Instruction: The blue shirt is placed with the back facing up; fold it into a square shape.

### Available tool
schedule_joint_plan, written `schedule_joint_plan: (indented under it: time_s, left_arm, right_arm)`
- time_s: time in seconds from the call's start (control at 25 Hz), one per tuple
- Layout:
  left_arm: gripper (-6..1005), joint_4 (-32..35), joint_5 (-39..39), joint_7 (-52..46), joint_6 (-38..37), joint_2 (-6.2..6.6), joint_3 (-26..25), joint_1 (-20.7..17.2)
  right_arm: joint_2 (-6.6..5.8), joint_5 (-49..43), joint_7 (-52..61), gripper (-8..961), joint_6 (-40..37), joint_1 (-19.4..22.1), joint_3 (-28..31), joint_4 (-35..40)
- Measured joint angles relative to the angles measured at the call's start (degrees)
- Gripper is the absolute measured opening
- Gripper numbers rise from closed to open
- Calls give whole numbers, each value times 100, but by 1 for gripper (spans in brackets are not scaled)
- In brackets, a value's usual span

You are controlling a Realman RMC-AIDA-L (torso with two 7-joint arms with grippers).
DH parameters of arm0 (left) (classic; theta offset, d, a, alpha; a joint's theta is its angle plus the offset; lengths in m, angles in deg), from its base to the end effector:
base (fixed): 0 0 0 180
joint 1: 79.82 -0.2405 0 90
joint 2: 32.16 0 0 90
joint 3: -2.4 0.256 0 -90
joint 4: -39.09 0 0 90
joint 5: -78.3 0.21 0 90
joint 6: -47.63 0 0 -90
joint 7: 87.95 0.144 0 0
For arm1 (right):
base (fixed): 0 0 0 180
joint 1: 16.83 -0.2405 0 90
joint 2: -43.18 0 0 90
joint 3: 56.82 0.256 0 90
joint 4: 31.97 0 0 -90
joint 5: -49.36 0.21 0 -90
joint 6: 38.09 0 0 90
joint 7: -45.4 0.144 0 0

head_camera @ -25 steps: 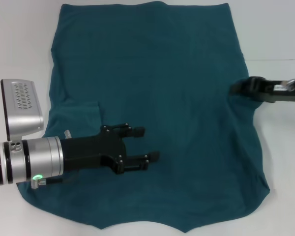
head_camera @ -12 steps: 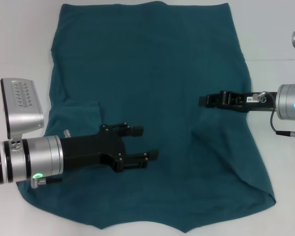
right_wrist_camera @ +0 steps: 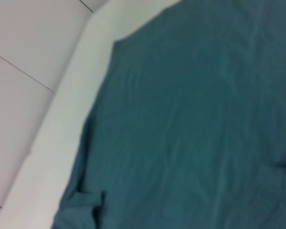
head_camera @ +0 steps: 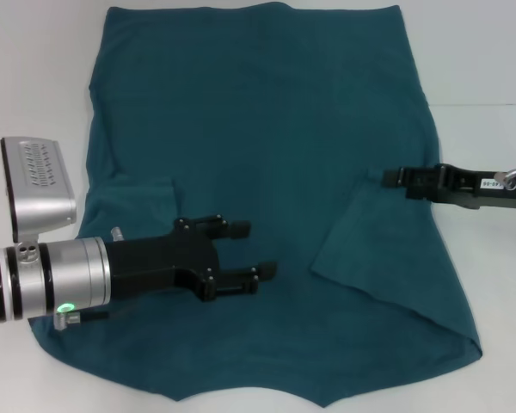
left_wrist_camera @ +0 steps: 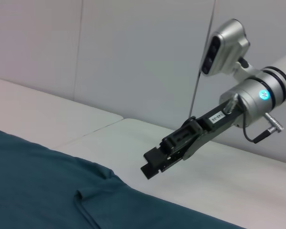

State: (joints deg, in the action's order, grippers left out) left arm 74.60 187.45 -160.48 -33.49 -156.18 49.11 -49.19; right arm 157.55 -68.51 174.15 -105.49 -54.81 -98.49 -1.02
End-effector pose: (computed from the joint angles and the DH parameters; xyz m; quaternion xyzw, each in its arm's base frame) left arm -0.2387 0.3304 -0.0497 -0.9418 -0.1786 -0.2500 0.1365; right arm 0.2769 0.3977 0.0132 -0.7564 0.5895 0.2217 0.1768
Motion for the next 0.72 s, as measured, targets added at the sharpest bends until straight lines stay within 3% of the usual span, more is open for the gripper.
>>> schedule_joint_plan:
  time_s: [0.12,0.32,0.72]
  left_arm:
    - [769,17,-5,-110,0,3,-26,-11]
    - [769,75,-21,-368,-58,11,-171,-15]
    - [776,633,65,-1138,78,19,-499,-319]
  right_arm:
    - [-3,363,-264,689,-192,149,22,2]
    - [-2,917,-909,763,-629,357,34,-43]
    - [181,1128,-1507,900,-856,610,37,-63]
